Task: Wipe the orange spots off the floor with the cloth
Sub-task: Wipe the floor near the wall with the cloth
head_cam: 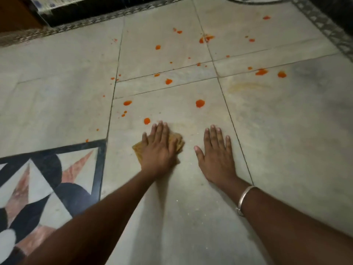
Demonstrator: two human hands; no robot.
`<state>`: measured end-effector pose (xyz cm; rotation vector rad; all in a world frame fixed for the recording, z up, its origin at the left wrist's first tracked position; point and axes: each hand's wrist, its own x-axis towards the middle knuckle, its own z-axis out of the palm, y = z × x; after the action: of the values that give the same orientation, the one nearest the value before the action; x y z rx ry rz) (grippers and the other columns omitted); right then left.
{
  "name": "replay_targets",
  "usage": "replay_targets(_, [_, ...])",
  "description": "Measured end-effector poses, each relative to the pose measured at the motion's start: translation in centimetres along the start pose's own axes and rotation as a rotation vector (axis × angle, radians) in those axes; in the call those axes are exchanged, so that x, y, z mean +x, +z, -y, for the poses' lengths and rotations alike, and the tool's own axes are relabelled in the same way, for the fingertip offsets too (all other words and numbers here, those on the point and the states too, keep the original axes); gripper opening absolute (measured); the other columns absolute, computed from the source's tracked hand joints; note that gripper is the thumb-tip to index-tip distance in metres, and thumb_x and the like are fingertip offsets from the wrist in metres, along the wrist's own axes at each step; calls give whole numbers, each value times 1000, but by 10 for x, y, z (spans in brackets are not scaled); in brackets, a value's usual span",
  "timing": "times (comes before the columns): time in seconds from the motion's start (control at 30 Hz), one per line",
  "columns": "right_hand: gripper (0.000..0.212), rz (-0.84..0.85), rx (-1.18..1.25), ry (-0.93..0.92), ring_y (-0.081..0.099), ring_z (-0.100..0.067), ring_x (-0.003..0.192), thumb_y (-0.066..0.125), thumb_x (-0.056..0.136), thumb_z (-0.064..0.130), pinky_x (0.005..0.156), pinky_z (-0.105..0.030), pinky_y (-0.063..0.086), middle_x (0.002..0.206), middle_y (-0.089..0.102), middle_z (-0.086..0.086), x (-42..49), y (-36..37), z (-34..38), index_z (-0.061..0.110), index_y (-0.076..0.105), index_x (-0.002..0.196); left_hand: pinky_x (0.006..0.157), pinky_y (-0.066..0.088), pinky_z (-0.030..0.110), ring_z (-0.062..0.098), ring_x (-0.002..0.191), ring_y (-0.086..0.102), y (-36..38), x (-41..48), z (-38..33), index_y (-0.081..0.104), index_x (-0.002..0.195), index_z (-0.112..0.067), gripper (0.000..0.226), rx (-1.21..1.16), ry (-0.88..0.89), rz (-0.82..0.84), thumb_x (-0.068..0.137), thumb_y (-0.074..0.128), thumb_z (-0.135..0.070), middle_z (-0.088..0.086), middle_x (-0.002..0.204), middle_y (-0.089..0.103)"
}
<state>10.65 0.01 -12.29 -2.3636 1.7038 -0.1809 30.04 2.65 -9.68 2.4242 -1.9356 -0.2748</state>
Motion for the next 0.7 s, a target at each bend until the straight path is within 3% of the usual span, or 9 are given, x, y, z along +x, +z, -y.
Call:
replay_targets(0.13, [74, -44, 35, -76, 5, -24, 159, 9, 103, 53, 128, -49, 5, 171, 10, -12, -1, 5, 29, 10, 17, 163, 128, -8, 48, 18, 158, -18, 10, -64, -29, -7, 165, -19, 75, -57, -112, 24, 101, -4, -57, 1, 173, -16])
replay_targets(0.33, [65, -95, 20, -48, 17, -27, 158, 17, 106, 44, 128, -51, 11, 169, 22, -13, -2, 15, 35, 10, 26, 161, 129, 1, 48, 16, 160, -7, 6, -15, -8, 7, 167, -20, 73, -20, 52, -7, 103, 3, -56, 0, 175, -1])
replay_targets(0.53, [66, -99, -20, -34, 14, -28, 158, 18, 105, 42, 128, -51, 10, 170, 17, -13, -5, 14, 39, 9, 20, 162, 130, -1, 50, 23, 160, -10, 12, -55, 22, -5, 166, -17, 72, -75, -226, -57, 108, 8, -58, 8, 174, -10])
replay_targets(0.6, [66, -100, -28, -23, 14, -28, 158, 17, 105, 42, 128, -51, 11, 170, 18, -13, -5, 14, 40, 9, 20, 162, 129, -5, 48, 23, 160, -13, 16, -69, 2, -7, 165, -14, 75, -47, -188, -14, 106, 5, -59, 9, 173, -13])
replay_targets(0.7, [66, -93, -38, -30, 13, -28, 158, 14, 104, 39, 128, -51, 9, 170, 17, -13, -5, 13, 39, 9, 21, 162, 129, -7, 46, 19, 159, -18, 10, -43, -13, -6, 165, -16, 77, -38, 16, 20, 103, -1, -61, 5, 173, -16])
